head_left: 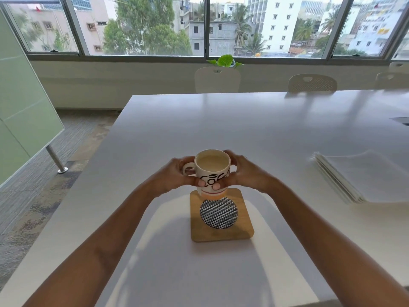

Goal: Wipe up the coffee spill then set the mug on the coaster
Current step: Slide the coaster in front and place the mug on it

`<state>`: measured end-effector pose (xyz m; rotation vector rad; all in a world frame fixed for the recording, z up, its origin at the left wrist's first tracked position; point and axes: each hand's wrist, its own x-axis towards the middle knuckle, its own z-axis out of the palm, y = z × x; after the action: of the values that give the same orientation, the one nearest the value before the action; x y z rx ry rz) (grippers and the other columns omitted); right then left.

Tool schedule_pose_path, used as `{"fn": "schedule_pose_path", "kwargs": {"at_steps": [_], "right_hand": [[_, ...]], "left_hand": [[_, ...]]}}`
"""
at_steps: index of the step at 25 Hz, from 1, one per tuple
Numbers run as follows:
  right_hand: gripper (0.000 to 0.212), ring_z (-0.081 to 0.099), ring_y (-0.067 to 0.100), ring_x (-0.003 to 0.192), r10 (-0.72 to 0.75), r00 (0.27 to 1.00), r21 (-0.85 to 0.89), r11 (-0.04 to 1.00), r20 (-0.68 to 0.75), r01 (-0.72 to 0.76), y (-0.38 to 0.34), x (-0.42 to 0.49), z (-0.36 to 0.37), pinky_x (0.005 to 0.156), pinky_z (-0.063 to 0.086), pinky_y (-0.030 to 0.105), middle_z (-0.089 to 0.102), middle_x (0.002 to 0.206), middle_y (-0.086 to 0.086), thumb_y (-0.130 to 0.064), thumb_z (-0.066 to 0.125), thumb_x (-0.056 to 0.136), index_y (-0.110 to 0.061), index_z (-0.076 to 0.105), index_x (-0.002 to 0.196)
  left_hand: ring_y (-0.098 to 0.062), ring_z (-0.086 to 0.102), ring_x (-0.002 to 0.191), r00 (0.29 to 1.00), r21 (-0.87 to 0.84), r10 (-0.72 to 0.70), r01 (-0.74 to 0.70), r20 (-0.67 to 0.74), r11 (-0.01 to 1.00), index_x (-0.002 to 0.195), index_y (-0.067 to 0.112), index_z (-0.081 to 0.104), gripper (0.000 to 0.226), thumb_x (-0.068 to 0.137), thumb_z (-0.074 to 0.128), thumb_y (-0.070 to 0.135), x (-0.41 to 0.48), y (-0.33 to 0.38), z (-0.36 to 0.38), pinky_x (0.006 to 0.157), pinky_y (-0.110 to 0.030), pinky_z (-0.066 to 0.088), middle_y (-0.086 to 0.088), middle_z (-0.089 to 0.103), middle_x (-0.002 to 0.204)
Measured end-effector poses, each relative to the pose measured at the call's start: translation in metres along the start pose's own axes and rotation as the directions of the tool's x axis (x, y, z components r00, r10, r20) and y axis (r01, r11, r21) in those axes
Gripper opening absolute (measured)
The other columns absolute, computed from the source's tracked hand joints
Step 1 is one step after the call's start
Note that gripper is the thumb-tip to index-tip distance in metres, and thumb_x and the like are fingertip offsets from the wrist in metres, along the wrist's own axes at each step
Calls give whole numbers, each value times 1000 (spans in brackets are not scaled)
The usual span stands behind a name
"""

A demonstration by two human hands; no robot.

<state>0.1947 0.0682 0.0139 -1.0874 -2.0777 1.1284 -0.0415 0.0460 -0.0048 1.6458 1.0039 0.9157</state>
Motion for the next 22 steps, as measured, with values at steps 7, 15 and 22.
{"fn": "schedule_pose_path", "kwargs": {"at_steps": [7,15,22], "right_hand": [[84,53,11,117,42,998,-18,999,35,-41,16,-26,8,95,54,47,61,116,-12,-40,91,49,-33,48,121],[96,55,11,116,68,997,-39,997,41,-66,28,-39,16,93,55,47,61,118,-10,-52,91,40,-31,47,123],[101,56,16,117,63,997,-54,997,32,-61,31,-42,18,94,53,49,61,120,-6,-51,89,39,-24,46,127]], "left_hand": [[-17,66,115,999,-53,-25,28,42,998,128,18,63,63,71,82,-4,-16,-10,25,88,-23,54,-5,73,118],[-16,67,113,995,-52,-74,78,71,996,128,22,62,64,72,82,-3,-24,-15,35,87,-23,55,-2,74,116],[-13,67,112,992,-32,-103,106,78,994,124,28,63,62,72,82,-1,-28,-14,40,85,-21,54,2,74,115]]}}
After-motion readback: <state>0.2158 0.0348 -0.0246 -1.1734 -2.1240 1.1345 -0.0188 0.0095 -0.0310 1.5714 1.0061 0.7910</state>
